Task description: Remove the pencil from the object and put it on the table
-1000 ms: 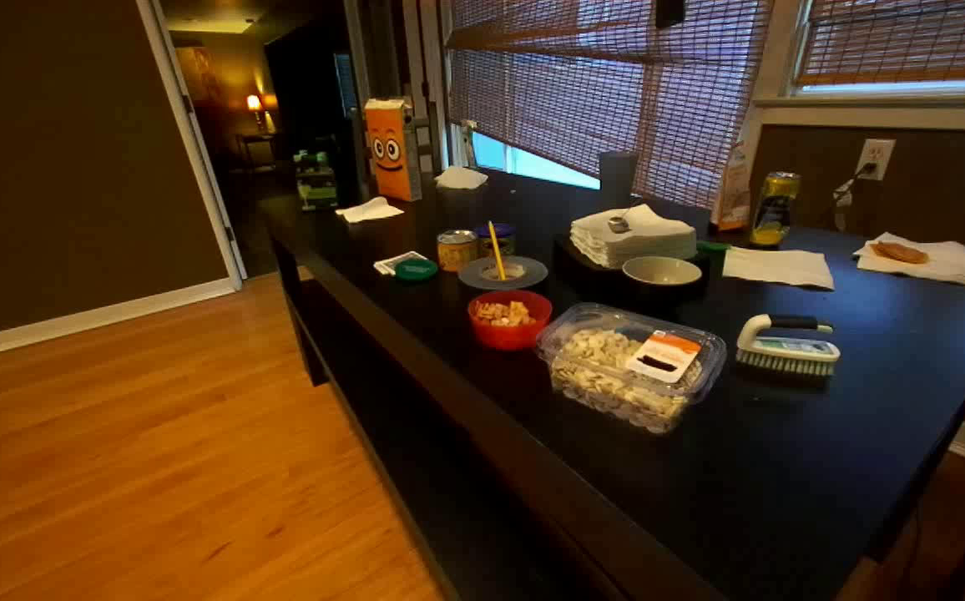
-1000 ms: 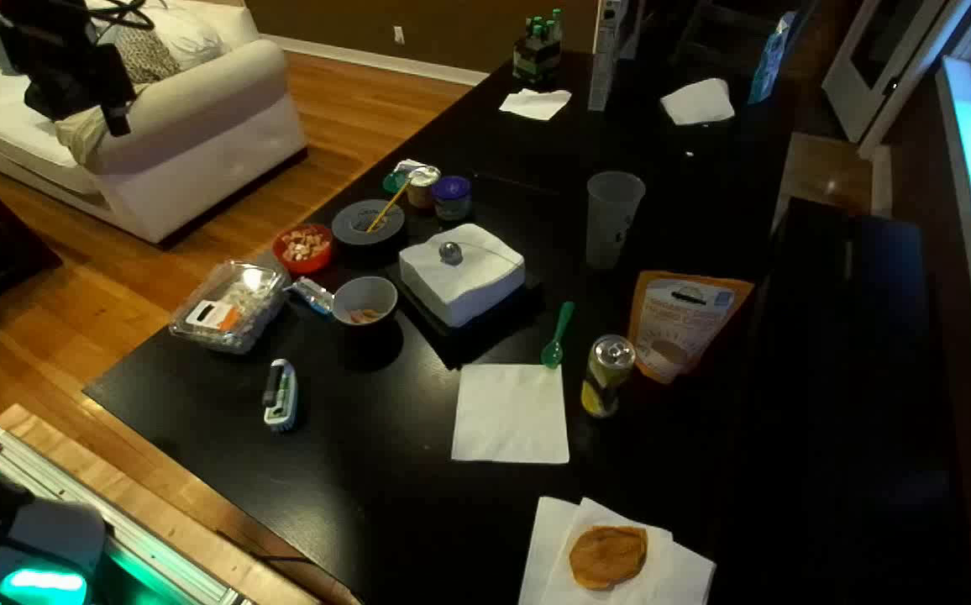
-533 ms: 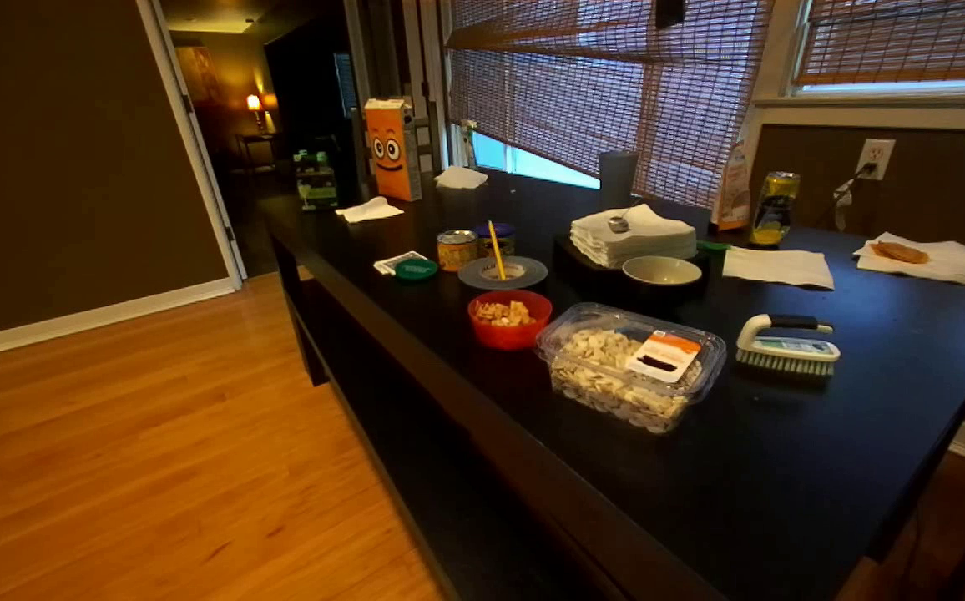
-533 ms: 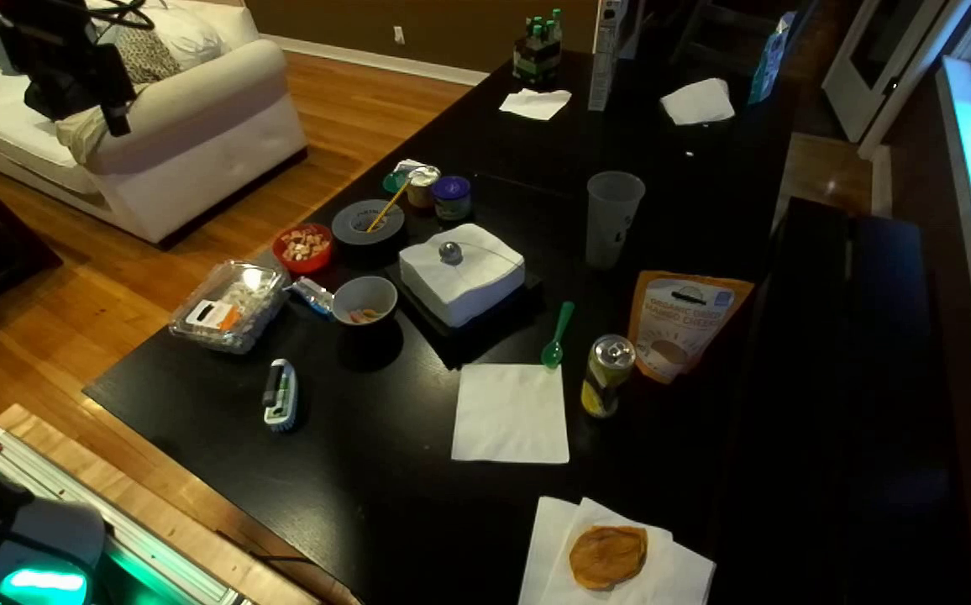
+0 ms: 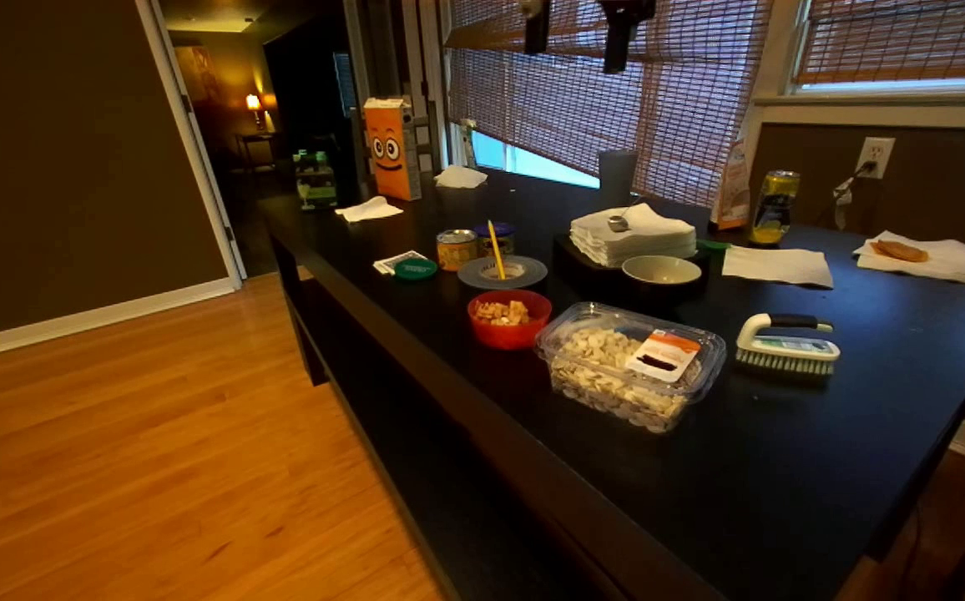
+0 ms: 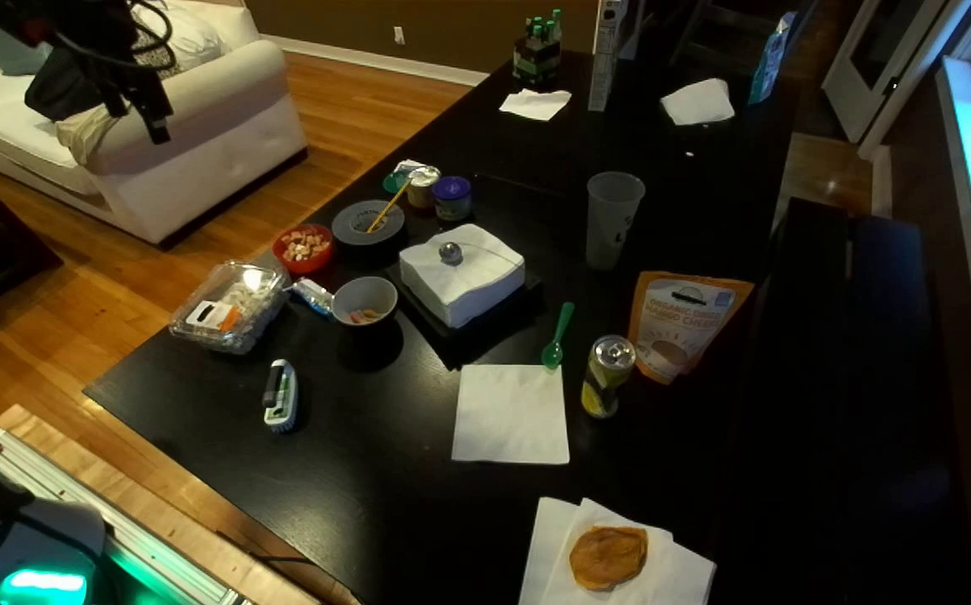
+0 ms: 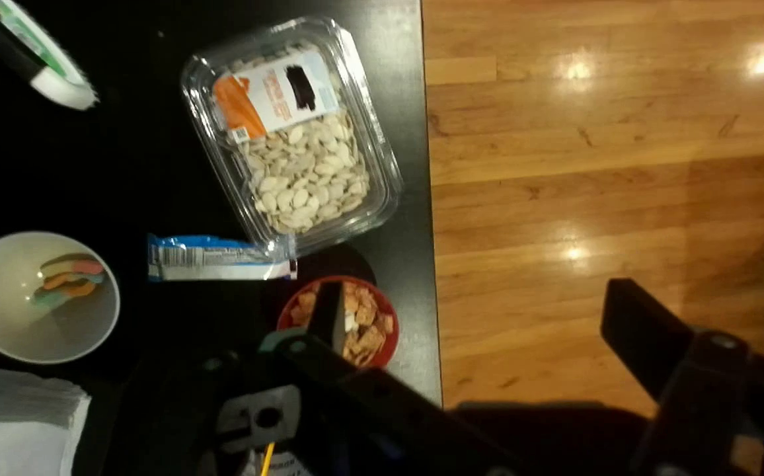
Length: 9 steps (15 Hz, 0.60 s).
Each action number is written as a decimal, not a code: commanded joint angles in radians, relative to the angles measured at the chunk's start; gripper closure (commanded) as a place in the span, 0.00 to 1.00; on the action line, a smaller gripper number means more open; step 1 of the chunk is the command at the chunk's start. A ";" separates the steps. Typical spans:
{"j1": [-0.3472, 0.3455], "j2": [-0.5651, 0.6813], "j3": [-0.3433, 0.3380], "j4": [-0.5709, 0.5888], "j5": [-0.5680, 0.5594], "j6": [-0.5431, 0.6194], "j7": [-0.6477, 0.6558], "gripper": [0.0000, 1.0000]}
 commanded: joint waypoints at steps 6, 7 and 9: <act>-0.019 0.331 -0.039 0.052 -0.118 0.505 0.273 0.00; -0.009 0.360 -0.060 0.060 -0.155 0.544 0.328 0.00; 0.015 0.410 -0.102 0.091 -0.201 0.578 0.437 0.00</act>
